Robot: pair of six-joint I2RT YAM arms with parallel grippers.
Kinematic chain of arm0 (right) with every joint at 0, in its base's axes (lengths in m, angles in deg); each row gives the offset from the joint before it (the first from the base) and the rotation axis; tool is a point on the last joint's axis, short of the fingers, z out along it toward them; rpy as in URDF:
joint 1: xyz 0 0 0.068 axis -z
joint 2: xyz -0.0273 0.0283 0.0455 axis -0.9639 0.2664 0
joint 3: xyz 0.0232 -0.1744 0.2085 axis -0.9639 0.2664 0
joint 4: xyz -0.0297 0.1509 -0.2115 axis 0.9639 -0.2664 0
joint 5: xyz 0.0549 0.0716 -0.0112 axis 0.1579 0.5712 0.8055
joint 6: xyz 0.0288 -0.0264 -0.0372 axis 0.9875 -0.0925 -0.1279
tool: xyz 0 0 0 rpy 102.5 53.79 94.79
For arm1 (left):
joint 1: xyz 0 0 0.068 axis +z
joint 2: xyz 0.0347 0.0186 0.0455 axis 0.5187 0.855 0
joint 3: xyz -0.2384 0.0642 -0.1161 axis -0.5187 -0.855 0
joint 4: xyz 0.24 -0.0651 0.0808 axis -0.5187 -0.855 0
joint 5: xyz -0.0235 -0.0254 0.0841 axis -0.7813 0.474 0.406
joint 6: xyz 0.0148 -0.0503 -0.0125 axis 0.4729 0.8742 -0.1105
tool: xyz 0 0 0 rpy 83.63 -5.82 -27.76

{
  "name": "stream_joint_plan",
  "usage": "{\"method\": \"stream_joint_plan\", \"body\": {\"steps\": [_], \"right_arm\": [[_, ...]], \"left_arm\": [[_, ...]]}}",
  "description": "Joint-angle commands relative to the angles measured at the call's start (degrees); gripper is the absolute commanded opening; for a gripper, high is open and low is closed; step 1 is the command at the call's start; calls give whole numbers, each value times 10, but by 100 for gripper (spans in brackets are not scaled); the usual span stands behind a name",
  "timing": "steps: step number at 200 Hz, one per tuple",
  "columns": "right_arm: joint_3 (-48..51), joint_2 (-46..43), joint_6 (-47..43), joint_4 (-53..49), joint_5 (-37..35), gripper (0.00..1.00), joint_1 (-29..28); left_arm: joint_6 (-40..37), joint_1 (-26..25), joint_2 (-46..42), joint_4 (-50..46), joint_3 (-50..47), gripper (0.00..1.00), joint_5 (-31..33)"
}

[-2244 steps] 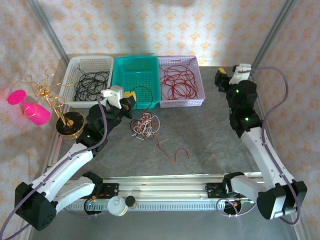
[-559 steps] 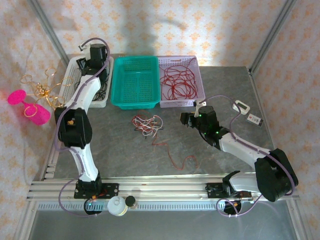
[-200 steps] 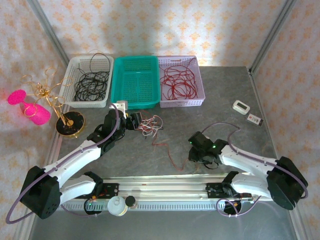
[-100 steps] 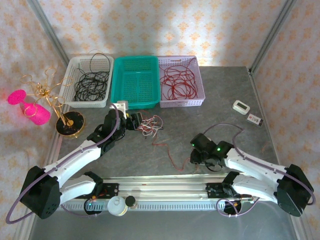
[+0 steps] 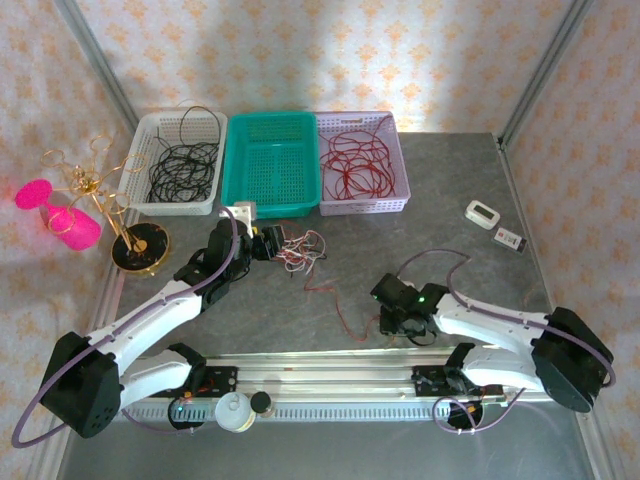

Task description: Untangle the cables

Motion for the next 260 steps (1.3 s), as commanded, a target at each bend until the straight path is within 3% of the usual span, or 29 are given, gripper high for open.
{"method": "stream_joint_plan", "body": {"steps": [1, 29, 68, 112, 163, 185, 206, 260], "right_arm": [[2, 19, 11, 45, -27, 30, -16], [-13, 46, 8, 26, -58, 19, -22], [-31, -13, 9, -6, -93, 0, -23], [-100, -64, 3, -40, -136, 0, -23], [-220, -87, -73, -67, -212, 0, -22], [-272, -83, -95, -65, -199, 0, -22], [-315, -74, -121, -76, -170, 0, -16], [-381, -56, -165, -100, -113, 0, 10]], "left_arm": [[11, -2, -12, 22, 1, 67, -2], [11, -2, -11, 19, 3, 67, -3], [3, -2, -16, 23, 2, 67, -3], [-5, -2, -18, 44, 8, 67, -31], [-88, -6, -14, 88, 30, 68, -187], [-121, -19, 5, 150, 27, 68, -310], [-146, -46, 37, 209, 32, 72, -386], [-202, -93, 121, 271, 74, 78, -482]]}}
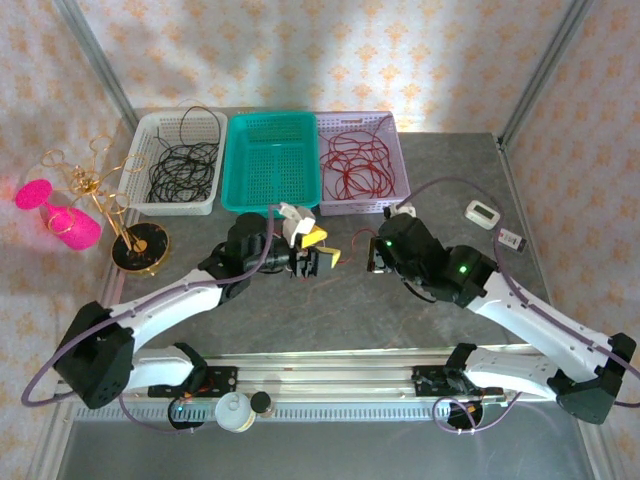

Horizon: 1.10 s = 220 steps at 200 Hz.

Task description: Untangle the cables

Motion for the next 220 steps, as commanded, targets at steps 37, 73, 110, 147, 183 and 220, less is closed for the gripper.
{"method": "stream_joint_plan", "body": {"steps": [37, 73, 110, 147, 183, 220], "right_arm": [[-55, 5, -58, -24, 39, 0, 22], [-75, 13, -73, -16, 52, 0, 26], [-71, 12, -124, -1, 48, 0, 26], [-31, -3, -256, 81, -48, 0, 27], [51, -25, -500, 276, -176, 0, 30], [94, -14, -804, 397, -260, 0, 41]], "left_arm": [[-70, -12, 46, 89, 23, 78, -56], [-87, -13, 65, 86, 31, 68, -54], [-89, -13, 68, 77, 40, 9, 8], [-97, -13, 18, 64, 18, 0, 62], [-102, -13, -6, 19, 16, 0, 67], [-95, -13, -34, 2, 4, 0, 163]]}}
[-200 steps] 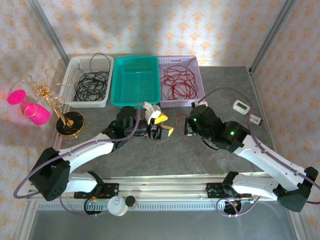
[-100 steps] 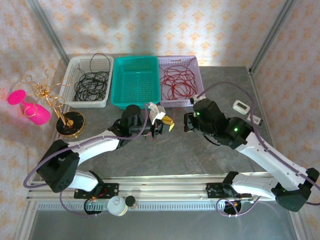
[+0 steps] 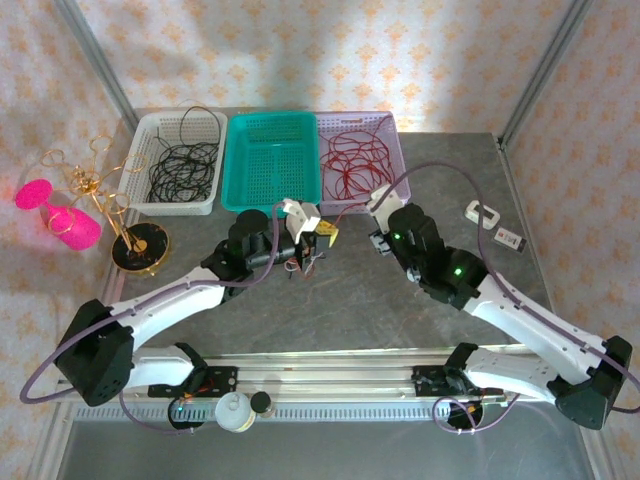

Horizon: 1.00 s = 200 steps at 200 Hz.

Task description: Untangle the cables

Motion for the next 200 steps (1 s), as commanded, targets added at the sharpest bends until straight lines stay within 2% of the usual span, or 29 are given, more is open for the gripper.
{"method": "stream_joint_plan", "body": {"steps": [1, 11, 35, 58, 111, 134, 172, 200], "right_arm": [[14, -1, -255, 130, -106, 0, 13], [3, 5, -295, 115, -94, 0, 23], [-19, -5, -368, 21, 6, 0, 28], [0, -15, -463, 67, -33, 0, 33], [-12, 15, -640, 154, -45, 0, 83], [-13, 33, -718, 182, -46, 0, 103], [-10, 39, -809, 227, -18, 0, 141], [-18, 46, -823, 235, -7, 0, 144]], "left_arm": [[-5, -2, -26, -19, -13, 0, 80], [-3, -2, -35, -20, -19, 0, 117], [-6, -2, -50, -18, -28, 0, 179], [-18, -2, -62, -30, -31, 0, 221], [-51, -5, -61, -90, -17, 0, 203], [-58, -12, -61, -100, -19, 0, 216], [-54, -12, -81, -97, -32, 0, 226], [-54, -12, -82, -97, -33, 0, 229]]}}
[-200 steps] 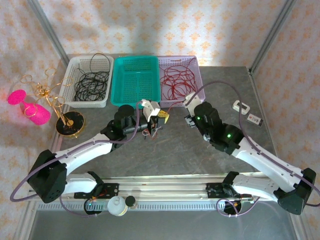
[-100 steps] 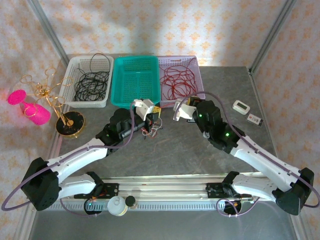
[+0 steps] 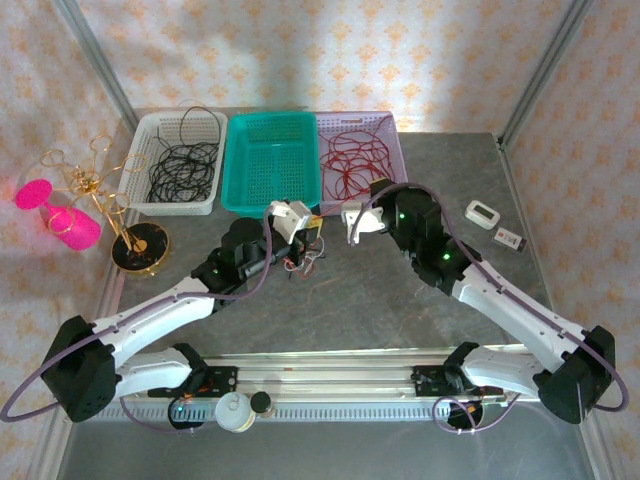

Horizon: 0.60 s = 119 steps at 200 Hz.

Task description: Untangle the cables

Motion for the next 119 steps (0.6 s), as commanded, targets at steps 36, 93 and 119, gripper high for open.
{"method": "stream_joint_plan", "body": {"steps": [36, 93, 119], "right_arm": [[-9, -25, -15, 75, -95, 39, 71], [30, -113, 253, 56, 24, 64, 91], [35, -148, 494, 50, 109, 75, 101]], "left_arm": [[4, 10, -22, -42, -18, 0, 42], [40, 9, -31, -16, -11, 0, 32], [62, 9, -40, -10, 1, 0, 46]]}}
